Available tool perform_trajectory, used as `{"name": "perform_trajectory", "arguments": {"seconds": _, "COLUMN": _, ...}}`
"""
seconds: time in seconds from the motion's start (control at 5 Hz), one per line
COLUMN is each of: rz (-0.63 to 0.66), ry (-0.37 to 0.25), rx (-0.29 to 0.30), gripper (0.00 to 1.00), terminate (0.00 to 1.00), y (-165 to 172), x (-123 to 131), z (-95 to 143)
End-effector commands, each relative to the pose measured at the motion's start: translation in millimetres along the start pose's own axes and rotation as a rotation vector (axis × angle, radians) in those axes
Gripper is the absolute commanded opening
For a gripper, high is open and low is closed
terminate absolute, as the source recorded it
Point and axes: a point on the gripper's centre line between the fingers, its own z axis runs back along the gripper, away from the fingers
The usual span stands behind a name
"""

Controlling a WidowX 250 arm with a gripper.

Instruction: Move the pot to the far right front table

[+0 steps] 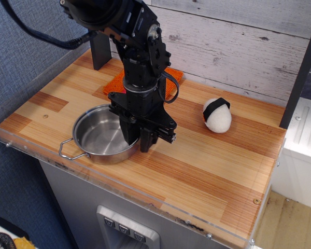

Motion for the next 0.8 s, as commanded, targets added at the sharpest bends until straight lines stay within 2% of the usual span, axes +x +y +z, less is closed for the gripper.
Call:
{"name": "perform_trajectory", "arguments": {"seconds": 0.0, "rz": -0.005, "ry": -0.039, "rx": 0.002, "gripper": 0.0, "terminate": 0.0, "y": -8, "x": 10, "z": 7}}
{"name": "perform_trajectory", "arguments": {"seconds": 0.2, "rz": 0.004, "ry": -0.048, "rx": 0.009, "gripper": 0.0, "terminate": 0.0, "y": -7, "x": 8, "z": 13}}
{"name": "perform_trajectory", "arguments": {"seconds": 0.4, "rz": 0.05, "ry": -0.038, "rx": 0.121, "gripper": 0.0, "terminate": 0.0, "y": -3, "x": 1, "z": 43}}
{"name": "perform_trajectory", "arguments": {"seconds": 0.6, "rz": 0.081, "ry": -0.114, "rx": 0.184, "gripper": 0.0, "terminate": 0.0, "y": -3, "x": -11, "z": 77}}
